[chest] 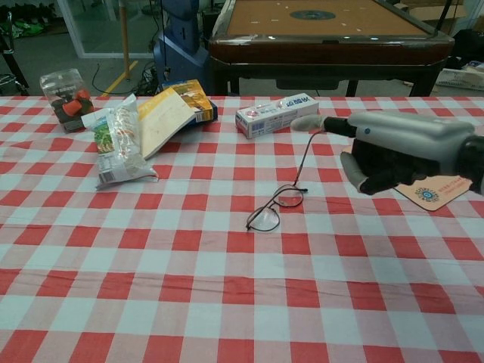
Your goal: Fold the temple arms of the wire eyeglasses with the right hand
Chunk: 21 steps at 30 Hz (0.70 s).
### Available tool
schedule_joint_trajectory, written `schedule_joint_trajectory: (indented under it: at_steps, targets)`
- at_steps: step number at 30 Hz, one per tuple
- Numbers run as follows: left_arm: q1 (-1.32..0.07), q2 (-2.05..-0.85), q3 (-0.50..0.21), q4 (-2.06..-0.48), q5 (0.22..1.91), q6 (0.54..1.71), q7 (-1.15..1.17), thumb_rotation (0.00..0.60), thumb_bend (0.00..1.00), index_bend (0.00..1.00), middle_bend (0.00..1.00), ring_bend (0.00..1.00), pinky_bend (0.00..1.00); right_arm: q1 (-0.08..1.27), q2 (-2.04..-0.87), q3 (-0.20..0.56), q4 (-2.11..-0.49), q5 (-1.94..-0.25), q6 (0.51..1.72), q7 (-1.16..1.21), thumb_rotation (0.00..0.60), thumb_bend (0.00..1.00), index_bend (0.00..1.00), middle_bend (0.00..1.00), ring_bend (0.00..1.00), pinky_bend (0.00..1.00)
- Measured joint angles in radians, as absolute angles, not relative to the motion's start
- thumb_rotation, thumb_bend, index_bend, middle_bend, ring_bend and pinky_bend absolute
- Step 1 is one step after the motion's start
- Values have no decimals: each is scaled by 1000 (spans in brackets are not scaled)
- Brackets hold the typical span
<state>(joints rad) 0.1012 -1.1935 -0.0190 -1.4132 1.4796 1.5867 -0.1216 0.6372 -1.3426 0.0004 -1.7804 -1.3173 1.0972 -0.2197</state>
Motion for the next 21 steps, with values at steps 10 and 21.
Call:
schedule_joint_trajectory:
  at_steps: [10,21]
  targets:
    - [93,-1188,-14,-1438,1496,1586,-95,600,164,0,0,0,0,530,-1247,-6,-1784,-1312,1176,-175,600,784,0,1000,1000,1000]
    - [96,-1188,-9,-1446,1486,1582,-80,600,164,0,0,0,0,609,-1332,67,-1635,-1229,989,-134,600,794,0,1000,1000,1000]
